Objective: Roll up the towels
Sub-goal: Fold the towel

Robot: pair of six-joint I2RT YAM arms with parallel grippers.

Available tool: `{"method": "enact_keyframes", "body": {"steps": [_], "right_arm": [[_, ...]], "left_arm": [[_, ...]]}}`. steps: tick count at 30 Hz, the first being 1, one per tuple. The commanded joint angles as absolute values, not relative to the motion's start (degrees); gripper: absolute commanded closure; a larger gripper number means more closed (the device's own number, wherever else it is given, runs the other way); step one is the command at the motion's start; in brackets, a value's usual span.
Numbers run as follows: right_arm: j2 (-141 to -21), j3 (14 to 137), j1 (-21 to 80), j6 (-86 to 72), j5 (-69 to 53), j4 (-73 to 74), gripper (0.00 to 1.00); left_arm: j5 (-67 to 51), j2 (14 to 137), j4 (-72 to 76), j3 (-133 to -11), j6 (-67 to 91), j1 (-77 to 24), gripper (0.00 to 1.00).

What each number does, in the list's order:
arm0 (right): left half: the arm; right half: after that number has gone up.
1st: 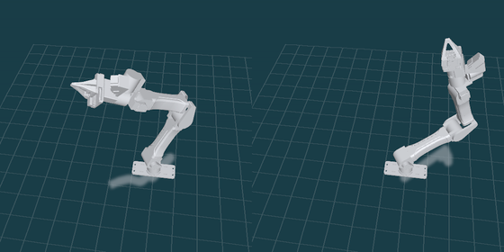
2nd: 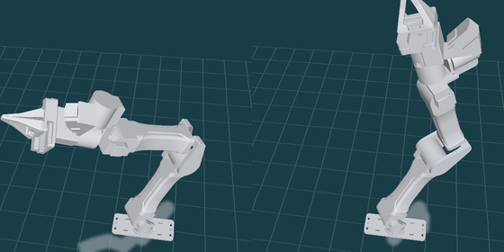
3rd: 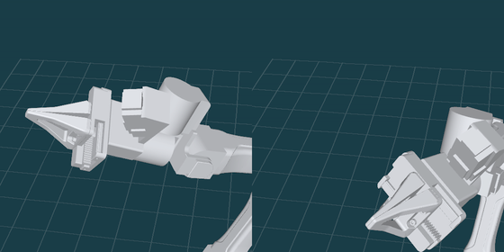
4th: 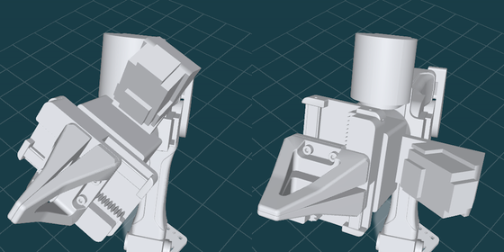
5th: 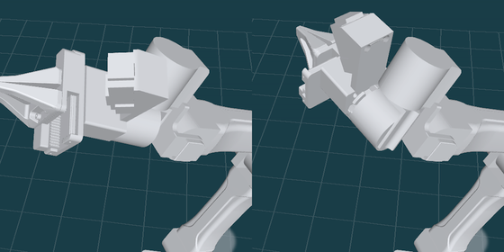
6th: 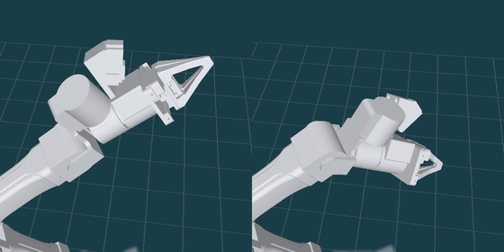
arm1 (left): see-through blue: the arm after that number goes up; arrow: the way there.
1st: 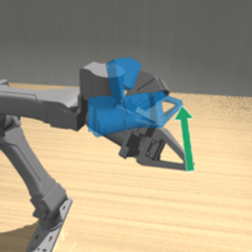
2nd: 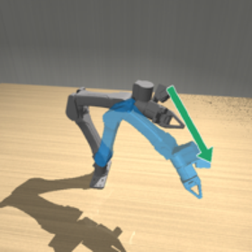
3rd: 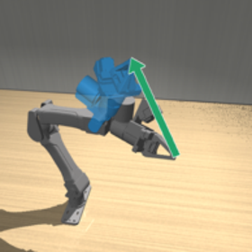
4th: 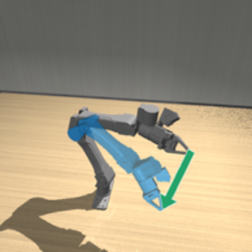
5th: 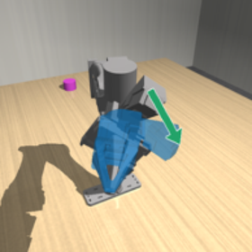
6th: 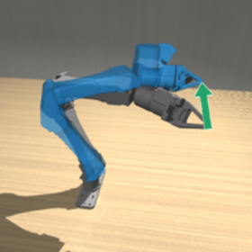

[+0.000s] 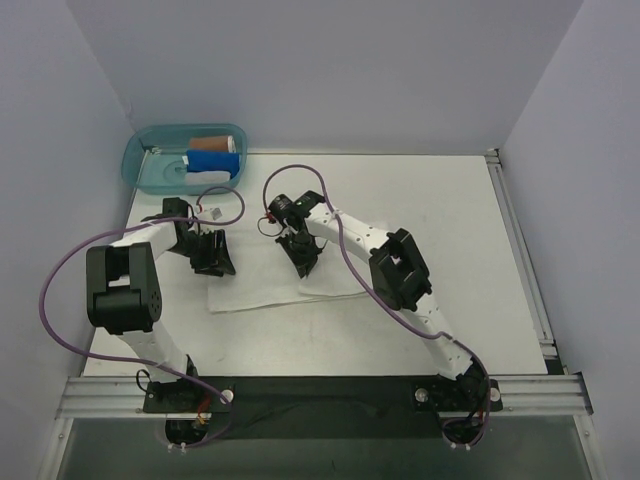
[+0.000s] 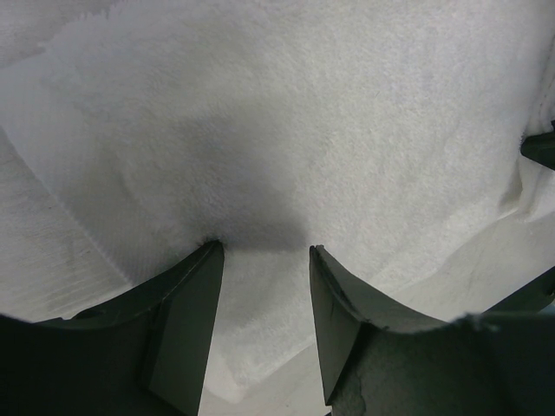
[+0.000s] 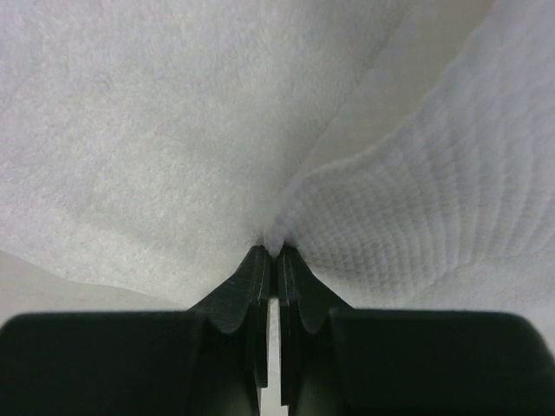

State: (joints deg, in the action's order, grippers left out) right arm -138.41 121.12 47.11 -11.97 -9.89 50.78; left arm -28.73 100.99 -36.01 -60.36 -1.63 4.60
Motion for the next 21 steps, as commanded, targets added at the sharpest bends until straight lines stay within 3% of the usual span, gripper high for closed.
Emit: {"method": "enact_keyframes", "body": {"steps": [1,12,21], "right_arm": [[-134.4,119.8,47.1,-11.8,-10.0,52.6,1.0],[-128.5,116.5,47.7,-11.5,-12.6,52.7,1.0],[-134.7,120.2,48.3,-12.0,-13.6,52.7,1.0]], "left_arm": [[-27.5,102.6,-34.4,-60.5,-1.5,5.0,0.45],[-27.4,102.7,-34.3,-60.6,-1.3,5.0,0.45],[-27.6,102.3,-34.4,-60.5,-1.4,5.1,0.45]]}}
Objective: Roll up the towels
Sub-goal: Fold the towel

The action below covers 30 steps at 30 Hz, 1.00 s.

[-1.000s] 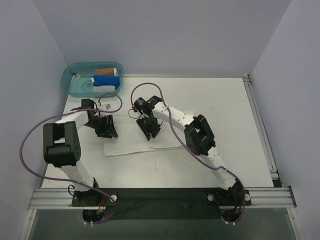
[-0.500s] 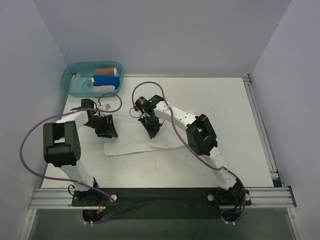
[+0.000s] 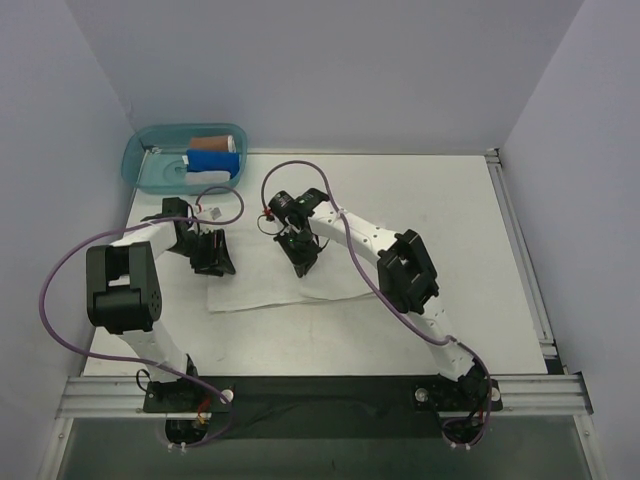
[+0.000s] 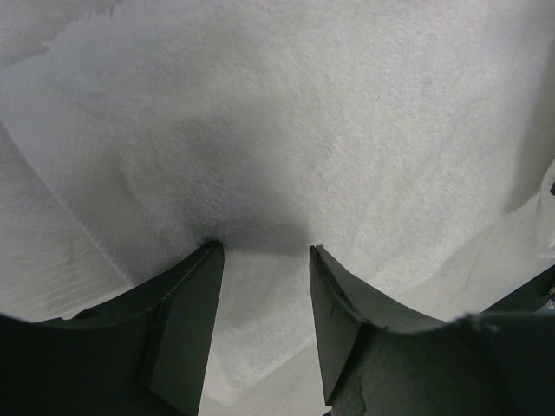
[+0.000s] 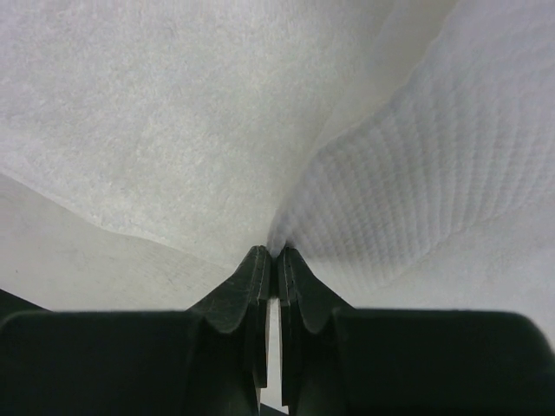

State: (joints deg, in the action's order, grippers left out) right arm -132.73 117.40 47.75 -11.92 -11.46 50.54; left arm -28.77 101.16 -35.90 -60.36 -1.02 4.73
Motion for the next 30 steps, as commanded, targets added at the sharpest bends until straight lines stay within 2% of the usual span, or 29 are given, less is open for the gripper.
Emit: {"method": "enact_keyframes", "body": {"steps": [1,3,4,7,11,15,18,25,26,30], "right_arm": [[-135.7,120.7,48.3,-12.1,-13.7,52.6,1.0],[-136.6,122.3,48.1,-12.0,-16.1,52.9,0.96],[-136.3,122.4,48.0,-11.6,-16.5,52.9,0.8],[-133.4,122.4,46.4,-10.3,-19.1,53.0,0.6],[-126.9,120.9,40.6,-7.2,-25.4,52.7,0.58],[-121.7,118.0,33.1,-3.9,-27.8,52.1,0.63],[-122.2,115.9,27.1,-2.3,-28.5,52.1,0.77],[-129.5,113.8,19.3,-0.4,-31.4,51.2,0.95],[-130.2,112.7,18.6,-0.4,-31.4,50.7,0.96],[-130.2,106.3,16.7,-0.4,-31.7,49.6,1.0]], "left_arm": [[-27.8,102.2,-34.5,-60.6,-1.4,5.2,0.45],[-30.0,101.1,-34.7,-60.8,-1.6,6.4,0.44],[-31.2,100.4,-34.8,-61.0,-1.8,6.9,0.43],[-33.8,96.6,-35.7,-61.7,-2.5,8.8,0.43],[-33.8,91.7,-37.8,-62.3,-5.0,8.4,0.43],[-34.1,91.1,-39.1,-61.4,-8.3,6.3,0.52],[-34.5,92.4,-39.4,-60.8,-9.6,4.6,0.57],[-30.9,99.5,-39.4,-63.1,-10.1,-1.2,0.74],[-30.2,101.0,-39.4,-63.9,-10.4,-1.8,0.79],[-27.6,106.4,-39.0,-67.4,-10.6,-4.0,0.87]]}}
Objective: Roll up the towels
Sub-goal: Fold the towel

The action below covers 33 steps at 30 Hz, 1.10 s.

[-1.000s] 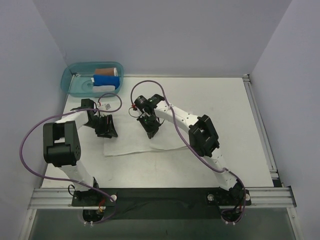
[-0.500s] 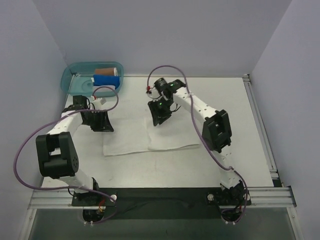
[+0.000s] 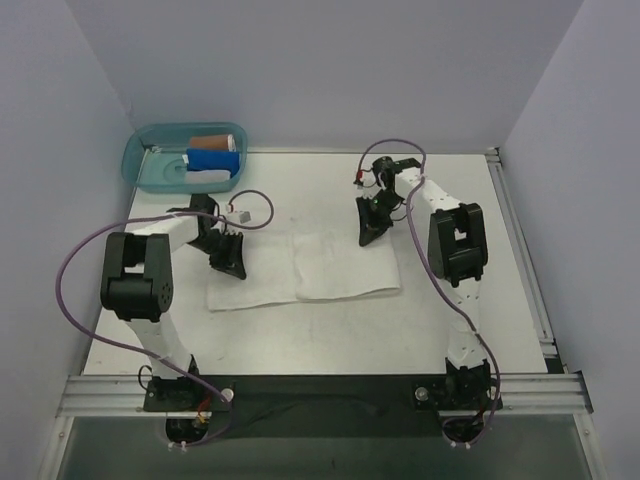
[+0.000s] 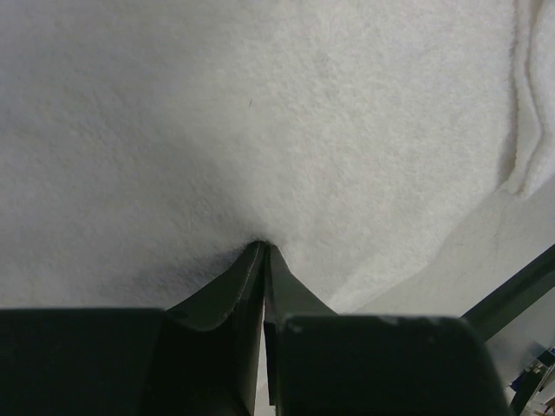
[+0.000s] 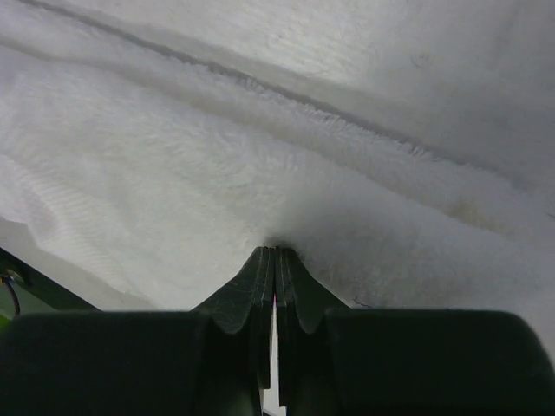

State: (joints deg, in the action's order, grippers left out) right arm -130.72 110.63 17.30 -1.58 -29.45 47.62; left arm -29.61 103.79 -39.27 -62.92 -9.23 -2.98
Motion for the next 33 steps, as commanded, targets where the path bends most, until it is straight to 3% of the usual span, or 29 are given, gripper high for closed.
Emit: {"method": "enact_keyframes", "body": {"steps": [1,4,10,12,16,19,22,28,33], "right_arm": [[-129.5,104.5,16.4,-0.4,-31.7,49.3,1.0],[-124.6,95.6,14.9,-0.4,-33.6,48.6,1.0],[-110.3,75.7,15.7,-0.4,-38.1,45.9,1.0],[-106.5,71.9,17.0,-0.4,-40.8,45.4,1.0],[-100.4,69.1,23.0,2.7,-46.3,45.4,0.98],[-95.5,70.0,25.3,2.5,-46.5,45.6,0.97],[-92.5,70.8,20.8,3.0,-45.7,45.4,0.96],[-98.4,70.6,10.5,6.6,-39.2,45.3,0.92],[-106.6,69.3,8.9,7.7,-37.1,45.2,0.92]], "left_arm": [[-27.9,107.7,-38.8,-68.6,-10.7,-4.0,0.9],[-30.8,115.7,-38.9,-76.5,-10.0,-4.8,0.97],[-32.5,128.6,-39.4,-95.9,-9.7,-11.2,0.97],[-31.2,132.0,-39.5,-102.8,-10.3,-13.3,0.91],[-27.2,140.8,-41.2,-124.8,-11.7,-16.5,0.65],[-29.8,141.2,-44.2,-132.1,-9.0,-16.3,0.59],[-34.9,134.3,-44.3,-127.5,-7.3,-15.8,0.58],[-35.6,121.1,-35.7,-102.5,-2.5,-19.1,0.58],[-33.9,122.3,-32.7,-95.4,-0.4,-21.1,0.58]]}}
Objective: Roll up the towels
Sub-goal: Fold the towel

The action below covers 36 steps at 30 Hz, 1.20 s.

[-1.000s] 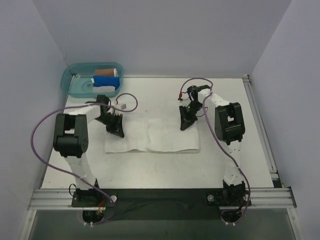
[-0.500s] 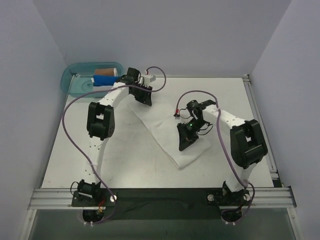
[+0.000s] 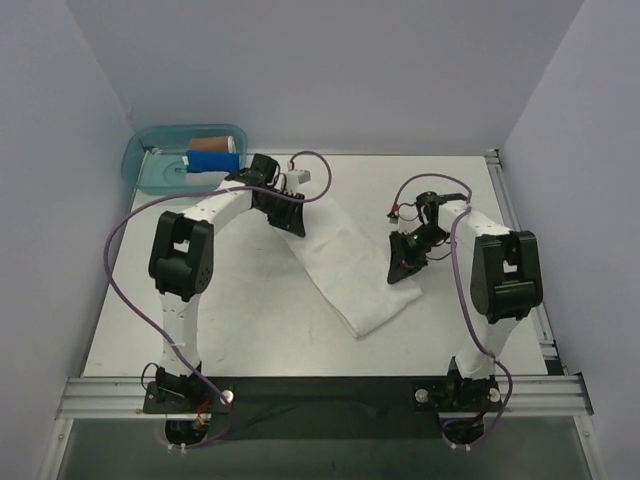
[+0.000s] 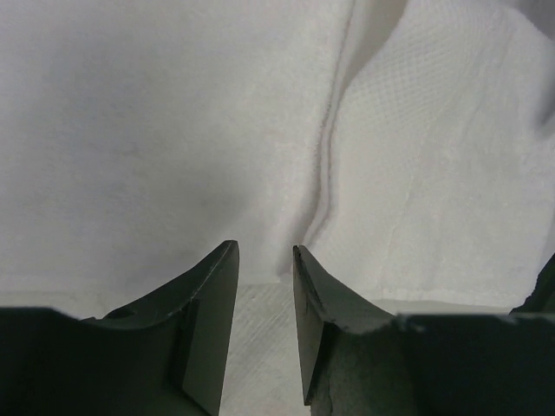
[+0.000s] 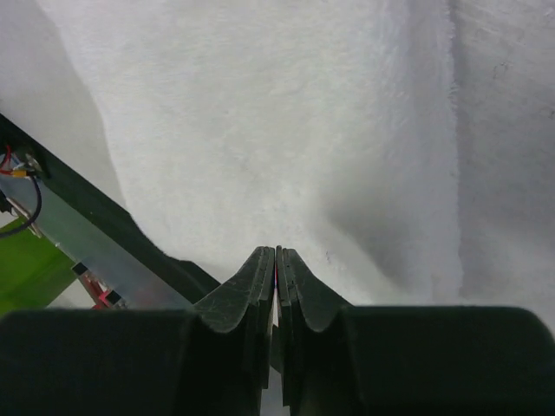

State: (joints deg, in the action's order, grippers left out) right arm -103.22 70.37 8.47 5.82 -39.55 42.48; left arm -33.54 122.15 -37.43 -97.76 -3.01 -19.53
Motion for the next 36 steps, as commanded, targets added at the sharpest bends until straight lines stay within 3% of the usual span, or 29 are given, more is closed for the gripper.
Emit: {"method": "enact_keyframes", "body": {"steps": [1,7,12,14,17,20,21,24,26,28,32,34,35,36], "right_arm": [[-107.4,68.6,9.1,7.7,-36.7,45.2,0.92],[-112.1,67.9,10.8,5.8,-39.0,44.7,0.93],[-114.9,70.2,18.3,3.1,-48.7,43.9,0.9],[-115.6,71.8,22.0,0.5,-50.6,41.9,0.88],[-117.0,75.6,28.4,-4.6,-55.4,38.2,0.85],[-115.7,78.2,30.1,-8.1,-57.1,35.2,0.83],[-113.2,78.3,29.6,-8.5,-56.9,34.5,0.83],[-106.1,76.8,25.6,-11.5,-55.6,30.8,0.75],[-101.7,75.3,22.4,-13.5,-54.6,28.1,0.59],[-100.1,74.9,21.9,-14.7,-54.1,27.9,0.54],[-100.3,72.8,24.4,-15.8,-54.4,26.9,0.58],[-101.0,71.8,25.8,-15.7,-54.0,25.1,0.61],[-102.3,71.3,26.8,-15.7,-54.1,24.7,0.63],[-103.3,71.1,27.2,-15.6,-54.7,24.3,0.65]], "left_arm": [[-33.7,123.7,-31.8,-95.3,-0.3,-21.2,0.58],[-30.1,132.3,-32.1,-100.4,1.1,-19.2,0.67],[-33.7,141.7,-39.9,-117.8,-2.6,-14.2,0.76],[-36.0,147.6,-44.6,-129.9,-4.8,-13.0,0.76],[-38.5,151.7,-49.4,-138.1,-6.3,-11.7,0.75],[-45.2,148.2,-50.0,-138.9,-6.1,-10.8,0.62],[-46.5,146.2,-50.1,-137.6,-6.1,-10.7,0.54],[-51.6,134.9,-46.6,-126.4,-5.1,-10.2,0.46],[-53.3,123.9,-41.7,-111.7,-2.6,-10.1,0.37],[-54.2,113.1,-33.4,-96.7,1.4,-10.3,0.3],[-58.3,101.2,-22.3,-77.1,10.2,-10.5,0.34],[-59.7,97.2,-17.0,-70.0,14.8,-11.2,0.4],[-60.0,96.3,-15.0,-64.0,15.7,-11.8,0.5],[-59.9,94.7,-12.3,-61.4,16.4,-12.8,0.54]]}}
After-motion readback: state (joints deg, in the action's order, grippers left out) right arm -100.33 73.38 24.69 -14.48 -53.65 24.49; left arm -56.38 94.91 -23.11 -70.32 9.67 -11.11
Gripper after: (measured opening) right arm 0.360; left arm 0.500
